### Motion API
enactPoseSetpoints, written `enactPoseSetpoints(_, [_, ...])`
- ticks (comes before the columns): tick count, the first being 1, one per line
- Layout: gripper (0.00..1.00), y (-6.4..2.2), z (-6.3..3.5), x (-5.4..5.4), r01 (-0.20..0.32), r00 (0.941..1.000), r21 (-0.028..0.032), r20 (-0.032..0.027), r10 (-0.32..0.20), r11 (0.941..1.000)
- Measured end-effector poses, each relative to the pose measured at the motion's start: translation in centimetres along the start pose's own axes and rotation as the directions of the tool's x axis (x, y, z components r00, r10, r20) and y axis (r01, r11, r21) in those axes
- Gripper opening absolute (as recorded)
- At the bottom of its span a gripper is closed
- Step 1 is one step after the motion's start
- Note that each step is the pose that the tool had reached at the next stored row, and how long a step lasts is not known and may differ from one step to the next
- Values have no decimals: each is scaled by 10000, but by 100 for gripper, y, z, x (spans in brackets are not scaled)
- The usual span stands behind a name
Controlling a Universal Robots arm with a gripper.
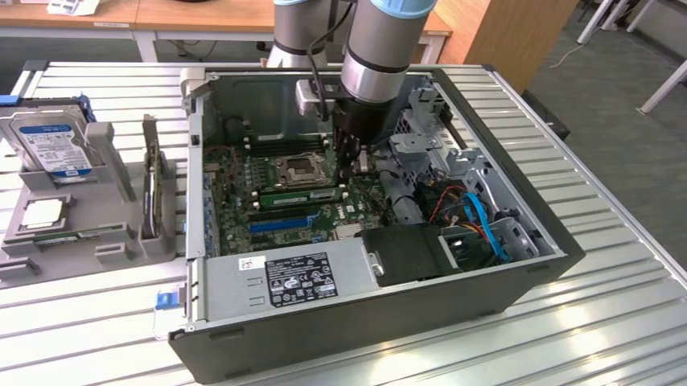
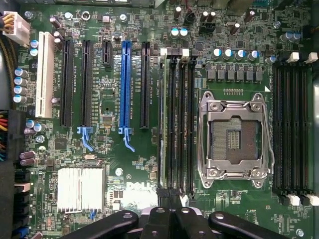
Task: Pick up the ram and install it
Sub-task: 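Press down the ram until it locks into place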
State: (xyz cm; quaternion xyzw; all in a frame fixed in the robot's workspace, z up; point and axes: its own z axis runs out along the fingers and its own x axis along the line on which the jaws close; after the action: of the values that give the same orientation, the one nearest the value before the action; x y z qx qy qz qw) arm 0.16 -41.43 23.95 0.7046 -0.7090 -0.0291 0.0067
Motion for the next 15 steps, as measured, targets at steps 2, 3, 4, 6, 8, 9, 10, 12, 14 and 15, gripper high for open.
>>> enactPoseSetpoints(2, [10, 1, 0, 0, -1, 10000, 0, 0, 1, 10000])
enactPoseSetpoints(3, [10, 0, 1, 0, -2, 10000, -1, -1, 2, 10000])
enactPoseSetpoints(4, [10, 0, 7, -1, -1, 10000, 1, 1, 1, 10000])
enactPoseSetpoints(6, [10, -1, 23, 0, -1, 10000, 3, 0, 1, 10000])
enactPoseSetpoints(8, [10, -2, 39, 1, -1, 10000, 4, 0, 1, 10000])
enactPoseSetpoints(9, [10, -2, 48, 1, -1, 10000, 4, 0, 1, 10000])
enactPoseSetpoints(10, [10, -2, 56, 2, -1, 10000, 4, 0, 1, 10000])
enactPoseSetpoints(12, [10, -3, 74, 2, -1, 10000, 4, 0, 1, 10000])
enactPoseSetpoints(14, [10, -4, 90, 2, -1, 10000, 5, 1, 1, 10000])
enactPoseSetpoints(15, [10, -4, 96, 3, -1, 10000, 5, 0, 1, 10000])
